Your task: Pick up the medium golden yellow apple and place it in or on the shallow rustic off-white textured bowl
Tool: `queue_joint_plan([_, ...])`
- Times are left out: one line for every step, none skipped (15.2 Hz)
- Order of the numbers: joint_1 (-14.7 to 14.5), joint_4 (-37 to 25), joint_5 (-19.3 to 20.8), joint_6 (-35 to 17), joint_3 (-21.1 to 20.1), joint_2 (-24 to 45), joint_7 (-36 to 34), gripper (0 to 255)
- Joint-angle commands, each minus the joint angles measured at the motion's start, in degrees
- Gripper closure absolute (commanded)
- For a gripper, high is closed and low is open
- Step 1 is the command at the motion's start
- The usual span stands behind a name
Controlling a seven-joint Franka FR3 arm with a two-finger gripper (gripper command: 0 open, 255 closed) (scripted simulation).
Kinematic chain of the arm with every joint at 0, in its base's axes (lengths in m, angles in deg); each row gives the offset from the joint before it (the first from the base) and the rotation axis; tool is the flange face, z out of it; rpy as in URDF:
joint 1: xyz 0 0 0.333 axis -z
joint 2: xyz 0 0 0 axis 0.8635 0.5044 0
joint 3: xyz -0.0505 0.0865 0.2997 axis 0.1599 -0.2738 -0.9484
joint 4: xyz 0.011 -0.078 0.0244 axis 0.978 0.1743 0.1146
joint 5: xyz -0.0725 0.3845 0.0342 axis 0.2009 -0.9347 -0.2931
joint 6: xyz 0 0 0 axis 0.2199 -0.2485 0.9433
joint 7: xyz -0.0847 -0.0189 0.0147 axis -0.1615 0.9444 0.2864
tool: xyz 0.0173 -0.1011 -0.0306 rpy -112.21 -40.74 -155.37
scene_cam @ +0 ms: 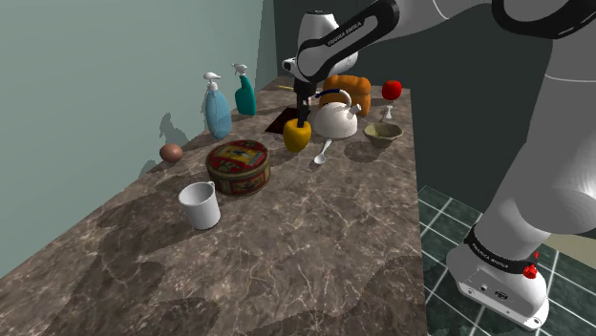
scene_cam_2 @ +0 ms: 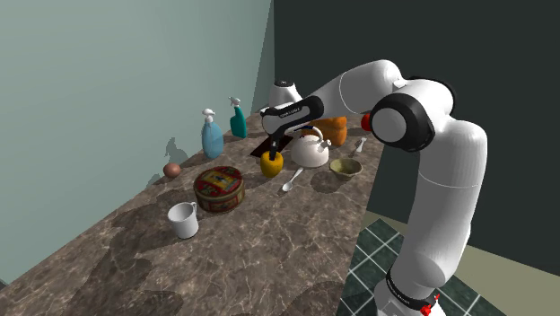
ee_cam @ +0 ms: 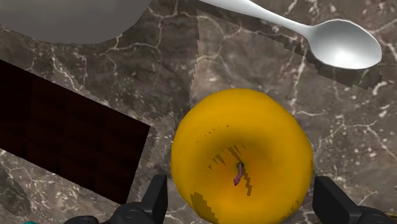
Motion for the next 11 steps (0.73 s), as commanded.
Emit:
queue_joint_plan([0.00, -0.01, 0.00, -0.02, 0.00, 0.02, -0.01, 0])
queue_joint_plan([0.00, -0.01, 0.00, -0.02, 0.00, 0.02, -0.01, 0])
queue_joint_plan([0.00, 0.00, 0.00, -0.02, 0.00, 0.01, 0.00, 0])
queue_joint_plan([0.00, 0.00, 0.00, -0.02, 0.00, 0.01, 0.00, 255])
queue_joint_plan([0.00, 0.00, 0.00, -0.02, 0.00, 0.01, 0.00, 255])
queue_joint_plan([0.00, 0.00, 0.00, -0.02, 0.00, 0.01, 0.00, 255])
queue_joint_plan([0.00, 0.00, 0.00, -0.02, 0.00, 0.01, 0.00, 255])
queue_joint_plan([0.00, 0.00, 0.00, -0.02, 0.00, 0.01, 0.00, 255])
queue_joint_plan([0.00, 0.00, 0.00, -0.02, 0.00, 0.01, 0.00, 255])
queue_joint_plan([0.00, -0.01, 0.00, -0.02, 0.00, 0.01, 0.00, 255])
queue_joint_plan([0.00, -0.01, 0.00, -0.02, 0.00, 0.02, 0.00, 255])
